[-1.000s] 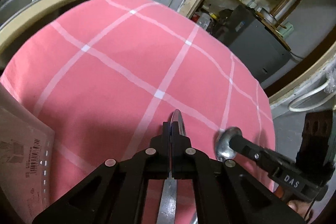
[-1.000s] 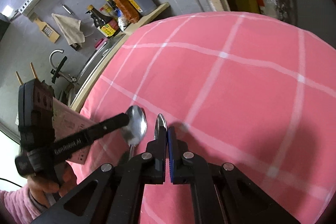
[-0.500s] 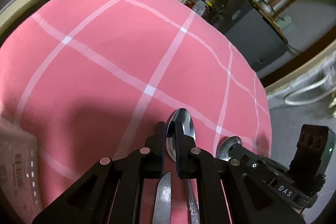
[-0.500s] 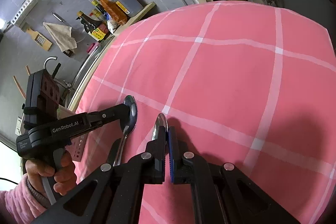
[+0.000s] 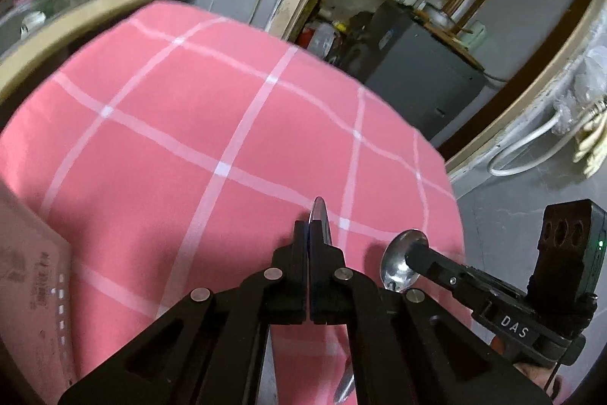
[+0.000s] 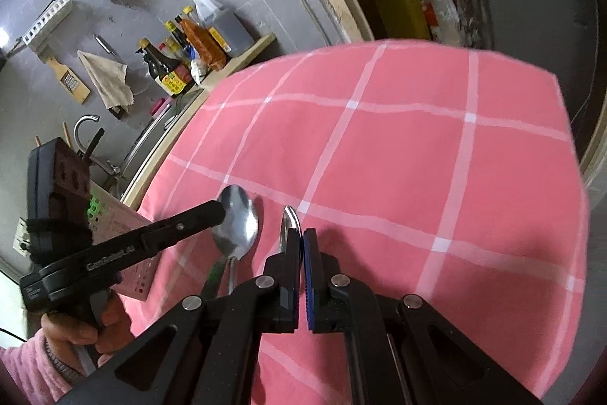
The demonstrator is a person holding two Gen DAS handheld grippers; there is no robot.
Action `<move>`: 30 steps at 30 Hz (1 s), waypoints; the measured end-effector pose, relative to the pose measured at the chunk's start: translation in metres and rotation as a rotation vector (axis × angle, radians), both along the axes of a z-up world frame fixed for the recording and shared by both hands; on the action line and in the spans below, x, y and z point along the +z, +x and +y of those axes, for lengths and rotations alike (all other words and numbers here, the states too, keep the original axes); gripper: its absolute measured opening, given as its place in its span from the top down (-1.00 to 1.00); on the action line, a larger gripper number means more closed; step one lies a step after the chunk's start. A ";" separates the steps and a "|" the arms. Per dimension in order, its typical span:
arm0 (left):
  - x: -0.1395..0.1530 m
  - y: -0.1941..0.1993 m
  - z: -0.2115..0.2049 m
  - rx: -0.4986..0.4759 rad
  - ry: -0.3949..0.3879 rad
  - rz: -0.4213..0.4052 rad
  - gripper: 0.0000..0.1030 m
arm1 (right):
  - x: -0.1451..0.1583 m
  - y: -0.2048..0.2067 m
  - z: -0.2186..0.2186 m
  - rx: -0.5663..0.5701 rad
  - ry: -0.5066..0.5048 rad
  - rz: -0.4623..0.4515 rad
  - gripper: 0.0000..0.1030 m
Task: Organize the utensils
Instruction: 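Carry both spoons to the white caddy and release them inside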
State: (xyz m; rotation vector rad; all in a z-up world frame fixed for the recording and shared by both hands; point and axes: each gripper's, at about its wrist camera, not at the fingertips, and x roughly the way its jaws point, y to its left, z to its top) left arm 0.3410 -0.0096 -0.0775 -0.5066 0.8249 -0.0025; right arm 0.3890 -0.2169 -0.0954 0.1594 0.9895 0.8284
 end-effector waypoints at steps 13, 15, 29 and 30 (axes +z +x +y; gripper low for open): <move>0.079 -0.044 -0.018 0.073 0.178 -0.329 1.00 | 0.075 -0.045 -0.011 -0.160 0.068 -0.315 0.95; 0.094 -0.053 -0.012 0.089 0.185 -0.367 1.00 | 0.093 -0.052 -0.008 -0.177 0.083 -0.366 0.95; 0.200 -0.133 0.069 0.265 0.368 -0.599 1.00 | 0.187 -0.104 0.076 -0.124 0.267 -0.591 0.95; 0.201 -0.139 0.075 0.282 0.396 -0.608 1.00 | 0.189 -0.110 0.084 -0.116 0.270 -0.610 0.95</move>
